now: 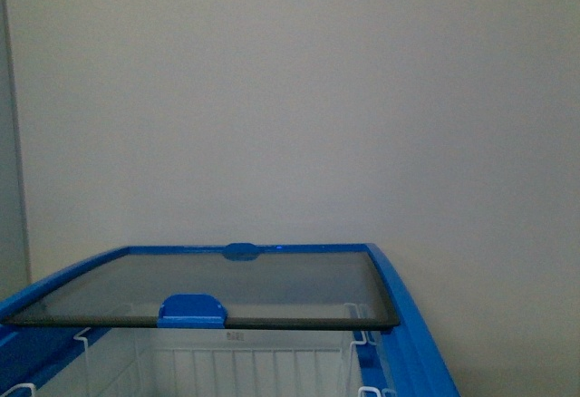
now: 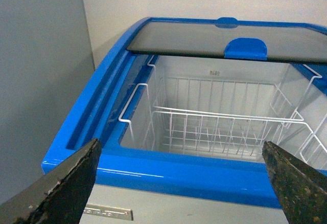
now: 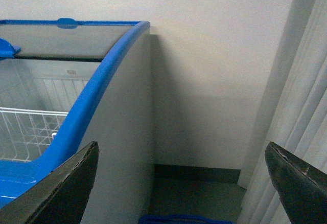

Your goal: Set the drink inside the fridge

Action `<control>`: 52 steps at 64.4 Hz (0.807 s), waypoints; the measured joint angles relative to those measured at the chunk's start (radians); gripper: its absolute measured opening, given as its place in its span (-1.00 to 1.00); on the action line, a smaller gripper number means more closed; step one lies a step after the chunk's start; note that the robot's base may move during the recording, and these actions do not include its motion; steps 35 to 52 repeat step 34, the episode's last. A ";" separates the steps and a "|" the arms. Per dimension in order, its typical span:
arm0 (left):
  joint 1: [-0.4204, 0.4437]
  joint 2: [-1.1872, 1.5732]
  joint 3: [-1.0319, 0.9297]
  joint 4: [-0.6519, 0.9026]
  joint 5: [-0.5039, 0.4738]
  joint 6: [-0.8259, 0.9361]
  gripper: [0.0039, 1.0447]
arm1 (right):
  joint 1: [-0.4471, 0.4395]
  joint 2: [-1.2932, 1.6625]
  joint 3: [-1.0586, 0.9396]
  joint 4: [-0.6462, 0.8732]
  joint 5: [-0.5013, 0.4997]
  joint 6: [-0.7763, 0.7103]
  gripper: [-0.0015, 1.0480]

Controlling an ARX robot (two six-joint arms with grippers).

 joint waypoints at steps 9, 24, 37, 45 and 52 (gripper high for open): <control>0.000 0.000 0.000 0.000 0.000 0.000 0.85 | 0.000 0.000 0.000 0.000 0.000 0.000 0.86; 0.000 0.000 0.000 0.000 0.000 0.000 0.85 | 0.000 0.000 0.000 0.000 0.000 0.000 0.86; 0.000 0.000 0.000 0.000 0.000 0.000 0.85 | 0.000 0.000 0.000 0.000 0.000 0.000 0.86; 0.000 0.000 0.000 0.000 0.000 0.000 0.85 | 0.000 0.000 0.000 0.000 0.000 0.000 0.86; 0.000 0.000 0.000 0.000 0.000 0.000 0.85 | 0.000 0.000 0.000 0.000 0.000 0.000 0.86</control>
